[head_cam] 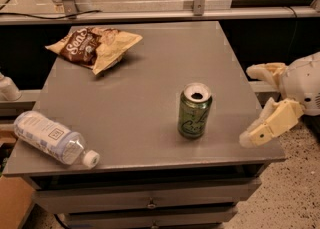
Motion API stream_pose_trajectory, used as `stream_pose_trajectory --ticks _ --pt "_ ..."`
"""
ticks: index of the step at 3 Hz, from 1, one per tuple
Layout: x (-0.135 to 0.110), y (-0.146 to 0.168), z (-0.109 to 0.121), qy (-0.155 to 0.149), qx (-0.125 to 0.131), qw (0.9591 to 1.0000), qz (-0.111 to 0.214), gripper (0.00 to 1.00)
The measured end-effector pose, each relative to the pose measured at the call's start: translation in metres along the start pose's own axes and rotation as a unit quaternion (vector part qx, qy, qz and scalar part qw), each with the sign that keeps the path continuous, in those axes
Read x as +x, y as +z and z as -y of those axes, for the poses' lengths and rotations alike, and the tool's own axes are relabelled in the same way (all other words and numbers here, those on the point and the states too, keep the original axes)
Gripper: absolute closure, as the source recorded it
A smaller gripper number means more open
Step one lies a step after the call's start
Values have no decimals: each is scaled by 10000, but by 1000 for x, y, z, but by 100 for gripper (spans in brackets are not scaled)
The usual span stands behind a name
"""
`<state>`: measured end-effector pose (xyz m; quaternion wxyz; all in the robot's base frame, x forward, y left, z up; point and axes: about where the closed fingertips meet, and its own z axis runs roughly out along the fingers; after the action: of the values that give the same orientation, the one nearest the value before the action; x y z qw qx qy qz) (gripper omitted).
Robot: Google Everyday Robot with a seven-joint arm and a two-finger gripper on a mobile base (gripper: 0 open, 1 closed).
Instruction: Move green can near brown chip bag
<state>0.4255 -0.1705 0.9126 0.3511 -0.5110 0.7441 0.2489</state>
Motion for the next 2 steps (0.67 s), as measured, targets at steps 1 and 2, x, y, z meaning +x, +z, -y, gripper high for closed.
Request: stream_pose_trajectory --ticks 1,2 --pt "-1 19 -3 6 -55 9984 565 0" --pt "-4 38 1 56 -80 9931 1170 0"
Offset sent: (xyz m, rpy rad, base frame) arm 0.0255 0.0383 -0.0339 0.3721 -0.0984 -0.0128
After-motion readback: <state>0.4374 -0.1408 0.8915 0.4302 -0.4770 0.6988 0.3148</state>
